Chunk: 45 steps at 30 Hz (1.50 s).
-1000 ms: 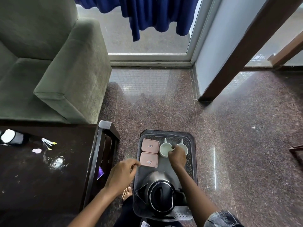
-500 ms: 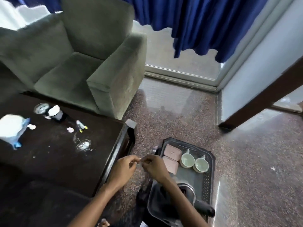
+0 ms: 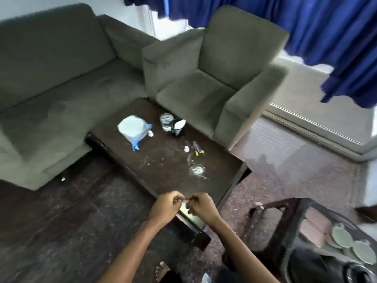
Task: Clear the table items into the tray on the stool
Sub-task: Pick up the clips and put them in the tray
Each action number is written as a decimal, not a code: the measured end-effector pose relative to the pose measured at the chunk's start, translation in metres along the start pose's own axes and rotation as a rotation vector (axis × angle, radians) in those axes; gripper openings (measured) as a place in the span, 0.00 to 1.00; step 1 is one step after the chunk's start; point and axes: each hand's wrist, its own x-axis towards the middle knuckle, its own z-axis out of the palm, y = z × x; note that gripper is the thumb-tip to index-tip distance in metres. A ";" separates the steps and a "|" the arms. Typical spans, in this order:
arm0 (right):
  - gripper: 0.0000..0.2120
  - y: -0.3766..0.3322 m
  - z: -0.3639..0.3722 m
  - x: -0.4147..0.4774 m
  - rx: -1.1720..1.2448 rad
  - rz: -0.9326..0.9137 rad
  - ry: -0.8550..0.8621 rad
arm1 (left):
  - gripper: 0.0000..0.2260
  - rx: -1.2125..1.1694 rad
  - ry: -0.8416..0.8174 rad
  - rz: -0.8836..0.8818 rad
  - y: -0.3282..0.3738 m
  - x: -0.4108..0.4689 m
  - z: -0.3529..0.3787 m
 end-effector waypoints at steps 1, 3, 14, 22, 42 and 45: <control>0.11 -0.011 0.014 0.004 -0.008 -0.005 -0.025 | 0.07 -0.012 0.010 -0.016 -0.013 -0.002 -0.015; 0.10 -0.030 0.037 0.014 -0.015 -0.010 -0.080 | 0.06 -0.029 0.028 -0.047 -0.034 -0.003 -0.039; 0.13 -0.081 0.091 0.105 -0.041 -0.019 -0.130 | 0.09 -0.166 -0.049 -0.065 -0.090 0.047 -0.111; 0.18 -0.042 0.074 0.238 0.086 0.311 0.120 | 0.14 -0.098 -0.103 -0.035 -0.082 0.155 -0.175; 0.20 0.036 -0.013 0.432 -0.220 0.641 0.319 | 0.10 0.043 -0.401 -0.131 -0.076 0.321 -0.195; 0.19 0.046 -0.002 0.434 -0.311 0.620 0.265 | 0.10 0.029 -0.379 -0.140 -0.081 0.333 -0.199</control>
